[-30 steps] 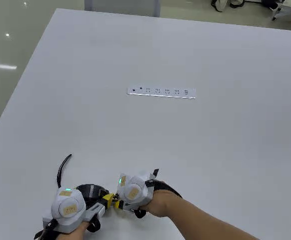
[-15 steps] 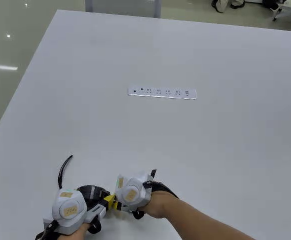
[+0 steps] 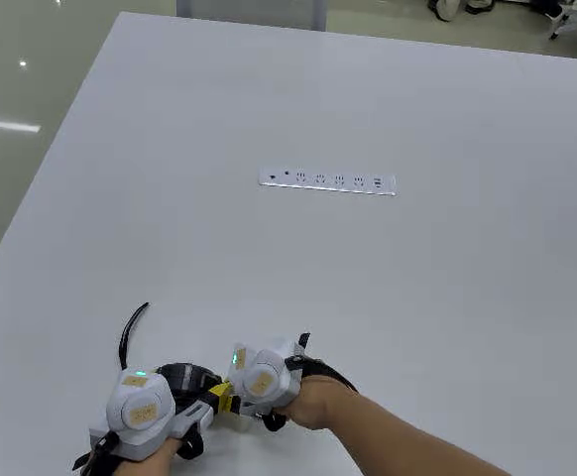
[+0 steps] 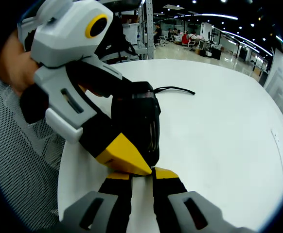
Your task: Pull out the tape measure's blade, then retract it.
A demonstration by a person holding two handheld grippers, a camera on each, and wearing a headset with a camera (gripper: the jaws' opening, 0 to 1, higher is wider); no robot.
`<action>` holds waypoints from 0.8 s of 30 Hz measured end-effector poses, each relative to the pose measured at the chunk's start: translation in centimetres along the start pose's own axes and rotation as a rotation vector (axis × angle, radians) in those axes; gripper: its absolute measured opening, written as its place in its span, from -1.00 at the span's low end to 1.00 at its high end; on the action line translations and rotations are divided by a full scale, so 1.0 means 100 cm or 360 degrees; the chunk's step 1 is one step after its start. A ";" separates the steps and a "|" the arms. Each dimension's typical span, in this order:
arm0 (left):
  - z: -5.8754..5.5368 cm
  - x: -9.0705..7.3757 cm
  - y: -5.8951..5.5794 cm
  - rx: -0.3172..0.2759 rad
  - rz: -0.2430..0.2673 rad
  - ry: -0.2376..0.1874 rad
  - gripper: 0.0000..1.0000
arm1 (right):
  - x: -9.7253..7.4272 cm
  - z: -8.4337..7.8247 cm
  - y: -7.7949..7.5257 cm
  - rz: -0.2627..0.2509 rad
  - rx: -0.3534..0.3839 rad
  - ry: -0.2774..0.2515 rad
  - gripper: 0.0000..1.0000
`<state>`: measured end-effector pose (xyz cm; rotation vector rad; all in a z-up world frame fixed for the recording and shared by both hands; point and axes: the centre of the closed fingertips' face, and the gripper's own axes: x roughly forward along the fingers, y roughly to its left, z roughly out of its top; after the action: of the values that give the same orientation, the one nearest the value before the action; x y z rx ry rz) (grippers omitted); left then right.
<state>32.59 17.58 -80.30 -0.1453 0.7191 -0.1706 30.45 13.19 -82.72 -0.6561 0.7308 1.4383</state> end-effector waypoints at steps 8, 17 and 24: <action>0.000 0.000 0.000 -0.0002 -0.0002 0.0000 0.32 | 0.001 0.000 0.000 -0.0008 -0.0005 -0.0002 -0.71; -0.001 0.001 -0.001 -0.0012 -0.0007 -0.0012 0.35 | 0.000 0.000 0.001 -0.0024 0.0012 0.0001 -0.70; -0.003 -0.002 -0.002 0.0007 -0.0001 -0.0008 0.35 | -0.001 -0.001 -0.002 -0.0073 0.0037 -0.0013 -0.65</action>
<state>32.26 17.44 -80.38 -0.1416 0.7138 -0.1722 30.65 13.07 -82.74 -0.6448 0.7211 1.3881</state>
